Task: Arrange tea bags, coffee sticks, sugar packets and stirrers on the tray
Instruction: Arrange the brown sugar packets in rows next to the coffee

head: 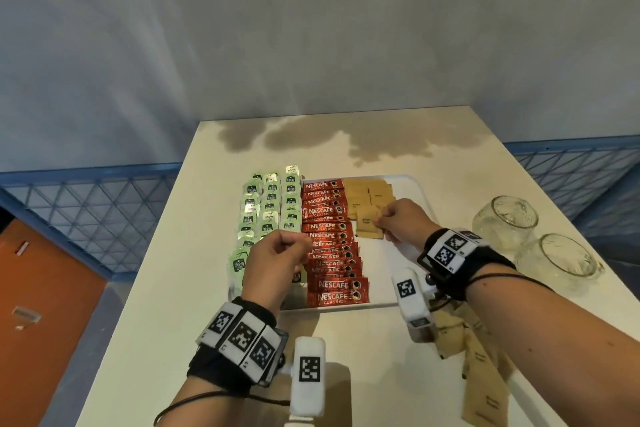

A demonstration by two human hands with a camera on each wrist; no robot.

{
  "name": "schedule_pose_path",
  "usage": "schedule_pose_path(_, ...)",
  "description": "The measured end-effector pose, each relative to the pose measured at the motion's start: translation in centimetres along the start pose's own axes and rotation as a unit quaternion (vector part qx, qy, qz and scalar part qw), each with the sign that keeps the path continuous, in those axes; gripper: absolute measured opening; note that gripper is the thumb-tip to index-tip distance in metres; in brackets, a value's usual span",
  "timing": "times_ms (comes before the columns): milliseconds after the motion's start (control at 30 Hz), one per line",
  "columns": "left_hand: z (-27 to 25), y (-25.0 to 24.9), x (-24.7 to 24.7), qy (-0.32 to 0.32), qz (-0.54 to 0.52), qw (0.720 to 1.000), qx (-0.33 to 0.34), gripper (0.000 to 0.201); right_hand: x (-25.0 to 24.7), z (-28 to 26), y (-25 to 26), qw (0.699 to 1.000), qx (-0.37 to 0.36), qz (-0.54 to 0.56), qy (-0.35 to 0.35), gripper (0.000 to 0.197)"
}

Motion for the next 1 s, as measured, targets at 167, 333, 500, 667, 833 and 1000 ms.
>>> schedule_pose_path(167, 0.3, 0.3, 0.2, 0.009, 0.014, 1.0, 0.004, 0.005, 0.1, 0.8, 0.7, 0.998, 0.038, 0.044, -0.002, 0.023)
schedule_pose_path(333, 0.2, 0.7, 0.0, 0.013, 0.024, 1.0, 0.009, 0.004, -0.1, 1.0, 1.1, 0.998, 0.055, 0.036, 0.01, 0.025)
schedule_pose_path(500, -0.4, 0.5, 0.1, 0.017, 0.055, 0.998, 0.036, 0.003, -0.7, -0.3, 1.1, 1.0, 0.023, 0.018, -0.003, 0.034)
schedule_pose_path(667, -2.5, 0.5, 1.8, 0.038, 0.133, 0.988, 0.072, 0.006, -3.4, -4.3, 0.2, 0.997, -0.03, 0.065, 0.006, 0.022)
schedule_pose_path(833, -5.7, 1.7, 6.2, 0.103, 0.275, 0.946, 0.138, 0.011, -5.6, -8.7, -3.2, 0.997, -0.065, 0.002, 0.049, 0.018)
schedule_pose_path(1000, -8.1, 3.6, 11.2, 0.153, 0.4, 0.886, 0.178, 0.017, -6.7, -12.2, -6.8, 0.988, -0.094, -0.109, 0.061, 0.018)
Point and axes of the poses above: each hand's wrist, its own z-axis towards the middle knuckle, its own x-axis out of the palm, y = z × x, the point moved 3 cm from there along z, towards the middle knuckle, and after that the axes turned 1 degree about z, right-handed, at the moved point
